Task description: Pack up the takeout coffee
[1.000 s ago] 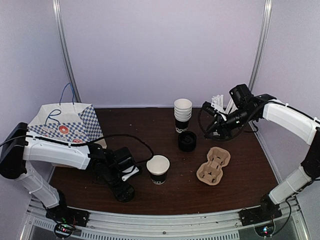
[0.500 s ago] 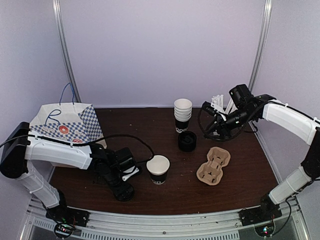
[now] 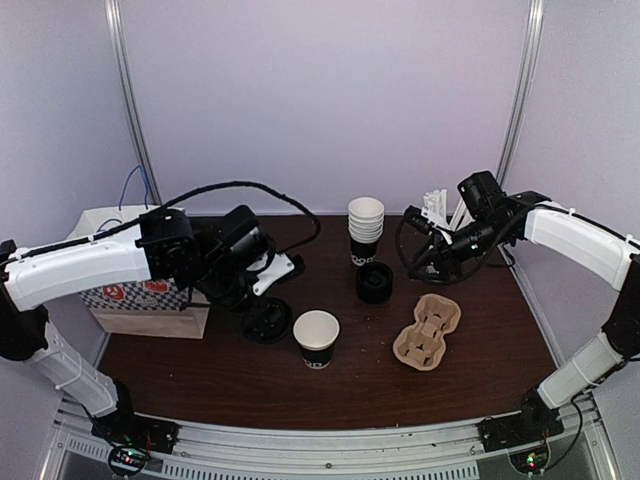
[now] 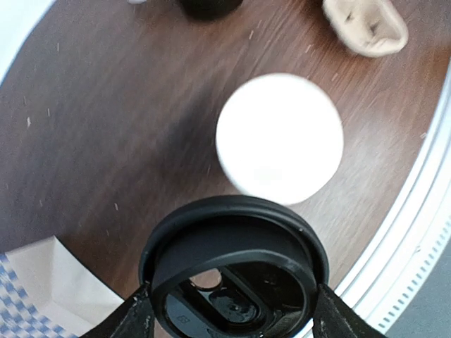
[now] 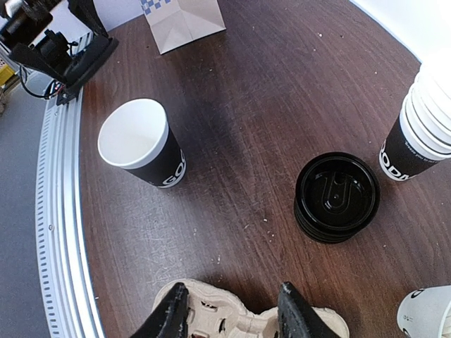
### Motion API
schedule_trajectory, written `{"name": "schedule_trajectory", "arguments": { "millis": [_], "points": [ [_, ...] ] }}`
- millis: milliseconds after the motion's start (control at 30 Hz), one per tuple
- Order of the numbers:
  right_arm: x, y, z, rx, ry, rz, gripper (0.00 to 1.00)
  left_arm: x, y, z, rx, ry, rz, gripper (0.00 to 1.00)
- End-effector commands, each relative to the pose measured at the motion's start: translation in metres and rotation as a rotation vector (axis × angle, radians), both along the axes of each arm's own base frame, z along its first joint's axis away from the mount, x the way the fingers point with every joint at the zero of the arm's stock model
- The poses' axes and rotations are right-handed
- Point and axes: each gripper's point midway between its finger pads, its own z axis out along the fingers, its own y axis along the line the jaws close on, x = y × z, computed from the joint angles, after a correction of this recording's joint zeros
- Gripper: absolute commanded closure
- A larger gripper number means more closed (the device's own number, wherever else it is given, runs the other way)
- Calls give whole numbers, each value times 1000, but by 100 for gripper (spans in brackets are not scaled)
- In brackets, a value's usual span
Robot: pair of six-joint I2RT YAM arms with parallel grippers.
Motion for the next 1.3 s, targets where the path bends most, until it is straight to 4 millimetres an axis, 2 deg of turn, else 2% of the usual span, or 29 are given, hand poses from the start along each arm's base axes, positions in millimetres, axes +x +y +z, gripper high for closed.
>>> {"name": "schedule_trajectory", "arguments": {
  "millis": [0,133,267,367,567,700,1267],
  "points": [
    [-2,-2,8,16,-37,-2,56,1,-29,29,-50,-2,-127,29],
    [-3,-3,8,14,-52,-4,56,9,-58,35,-67,6,-198,29],
    [-5,-3,7,23,-55,0,55,9,-81,23,-48,85,-236,29],
    [-6,-2,7,29,-52,5,55,11,-89,15,-28,110,-241,29],
    [-6,-2,6,27,-52,8,55,15,-96,-3,26,151,-243,30],
    [-6,-2,3,24,-47,13,55,17,-102,-8,37,162,-247,30],
    [-6,-1,-3,18,-26,21,55,29,-93,-30,155,143,-225,31]
  ]
}}
